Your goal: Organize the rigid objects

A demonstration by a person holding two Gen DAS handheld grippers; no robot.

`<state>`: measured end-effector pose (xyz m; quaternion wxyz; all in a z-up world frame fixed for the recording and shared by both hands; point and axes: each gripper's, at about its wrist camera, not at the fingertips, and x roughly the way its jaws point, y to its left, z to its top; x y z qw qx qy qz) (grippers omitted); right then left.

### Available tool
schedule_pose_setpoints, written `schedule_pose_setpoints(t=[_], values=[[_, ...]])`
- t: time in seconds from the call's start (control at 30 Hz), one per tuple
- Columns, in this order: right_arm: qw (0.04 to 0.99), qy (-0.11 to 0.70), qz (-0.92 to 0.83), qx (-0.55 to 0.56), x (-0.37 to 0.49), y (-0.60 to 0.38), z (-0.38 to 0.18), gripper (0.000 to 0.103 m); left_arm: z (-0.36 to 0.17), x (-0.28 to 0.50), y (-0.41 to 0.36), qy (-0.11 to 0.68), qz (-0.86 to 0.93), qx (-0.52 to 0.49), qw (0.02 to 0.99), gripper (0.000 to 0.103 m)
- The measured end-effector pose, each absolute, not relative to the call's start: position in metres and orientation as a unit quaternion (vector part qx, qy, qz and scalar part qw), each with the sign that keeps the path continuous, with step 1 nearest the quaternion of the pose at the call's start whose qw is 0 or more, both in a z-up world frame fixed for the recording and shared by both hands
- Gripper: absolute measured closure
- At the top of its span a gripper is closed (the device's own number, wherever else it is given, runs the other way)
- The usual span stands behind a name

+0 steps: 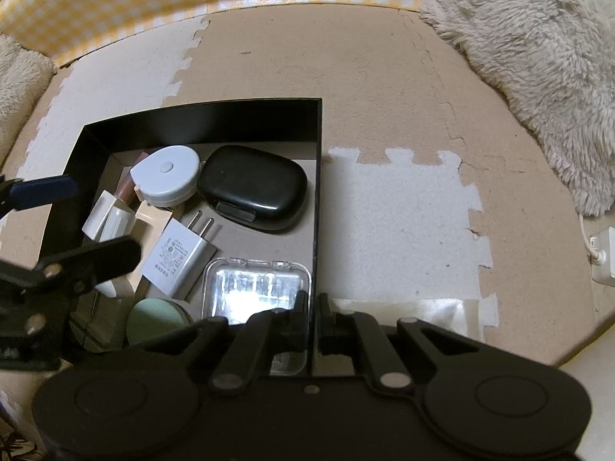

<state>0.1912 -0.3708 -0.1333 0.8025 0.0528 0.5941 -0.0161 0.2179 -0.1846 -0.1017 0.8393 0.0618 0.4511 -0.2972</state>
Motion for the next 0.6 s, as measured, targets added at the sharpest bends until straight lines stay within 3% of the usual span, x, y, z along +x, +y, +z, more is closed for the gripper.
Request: schedule_pose_setpoints(t=[0.6], values=[[0.804, 0.589, -0.023, 0.071, 0.189, -0.377, -0.131, 0.097, -0.070, 0.187, -0.157, 0.457, -0.285, 0.029, 0.842, 0.000]])
